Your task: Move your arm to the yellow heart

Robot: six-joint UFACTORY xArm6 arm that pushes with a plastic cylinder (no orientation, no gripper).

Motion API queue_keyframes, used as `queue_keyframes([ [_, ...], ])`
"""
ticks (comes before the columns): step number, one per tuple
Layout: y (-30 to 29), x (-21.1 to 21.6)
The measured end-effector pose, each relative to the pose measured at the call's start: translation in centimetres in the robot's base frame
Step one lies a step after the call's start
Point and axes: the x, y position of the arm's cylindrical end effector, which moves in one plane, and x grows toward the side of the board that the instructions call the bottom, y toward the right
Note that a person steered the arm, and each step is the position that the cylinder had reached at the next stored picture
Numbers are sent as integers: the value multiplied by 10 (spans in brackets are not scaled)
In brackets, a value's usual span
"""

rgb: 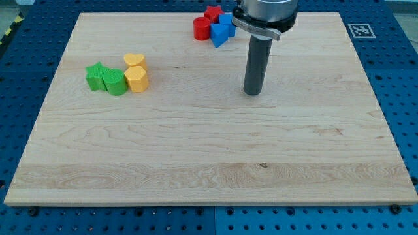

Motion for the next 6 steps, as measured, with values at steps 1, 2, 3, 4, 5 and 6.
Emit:
queue_keyframes([
  [1,0,0],
  [2,0,0],
  [3,-15,-23],
  [4,-57,-56],
  [5,-112,-77],
  [6,-154,-86],
])
